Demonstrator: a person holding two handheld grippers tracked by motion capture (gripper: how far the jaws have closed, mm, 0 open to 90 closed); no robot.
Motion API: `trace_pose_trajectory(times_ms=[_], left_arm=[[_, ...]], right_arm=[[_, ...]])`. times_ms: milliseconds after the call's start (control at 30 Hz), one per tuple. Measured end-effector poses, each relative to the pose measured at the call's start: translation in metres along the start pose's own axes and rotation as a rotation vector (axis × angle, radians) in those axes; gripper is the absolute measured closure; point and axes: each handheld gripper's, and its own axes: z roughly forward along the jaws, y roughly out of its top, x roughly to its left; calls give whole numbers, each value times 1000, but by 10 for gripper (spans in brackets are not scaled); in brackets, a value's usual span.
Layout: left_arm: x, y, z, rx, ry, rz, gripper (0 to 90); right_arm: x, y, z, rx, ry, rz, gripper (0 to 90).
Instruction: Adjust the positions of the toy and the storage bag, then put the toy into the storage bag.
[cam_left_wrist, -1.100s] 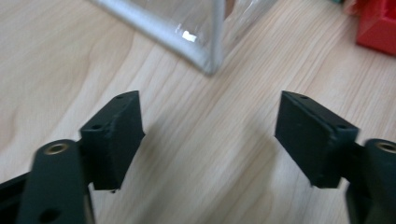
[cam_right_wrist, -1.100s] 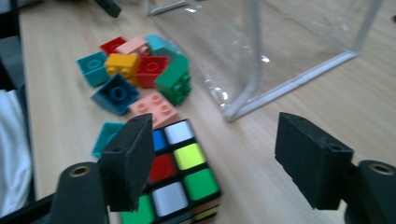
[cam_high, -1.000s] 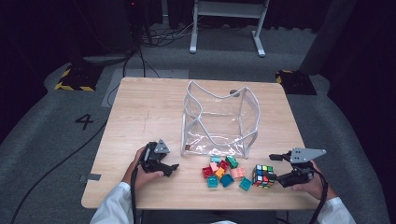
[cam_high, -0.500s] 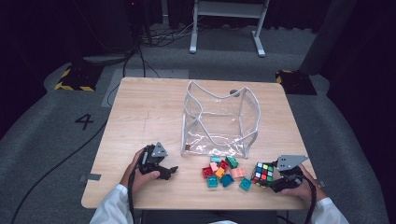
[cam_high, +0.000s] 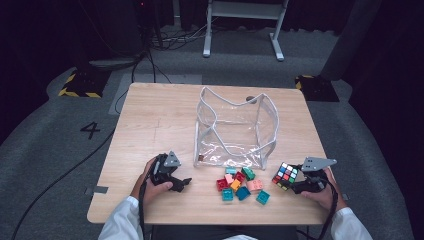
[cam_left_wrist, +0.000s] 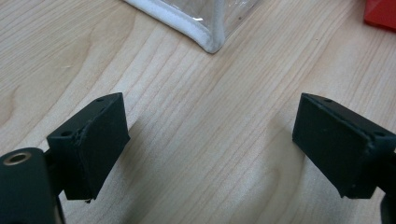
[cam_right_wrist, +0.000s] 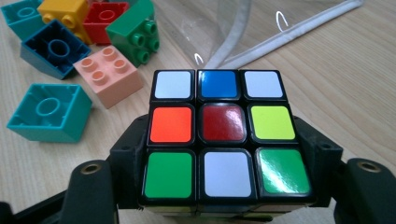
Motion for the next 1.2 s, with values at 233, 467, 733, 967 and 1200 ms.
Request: trace_pose_trajectory(times_ms=[233,467,733,967,1200], left_arm=[[1,2,2,5,-12,1,84],[2,2,2,6,-8,3,79],[2,3,3,11,-6,7,67],[2,4,4,11,-7,6,64],[2,4,4,11,-7,6,63]], right_arm=[[-5,-4,-5,-2,-54,47,341],[-13,-5,-9,-28,-83,90,341],[-27,5,-20,-85,-130,117,341],[-39,21,-28,-120,-167,124,341],[-45,39,-38,-136,-191,103,341]])
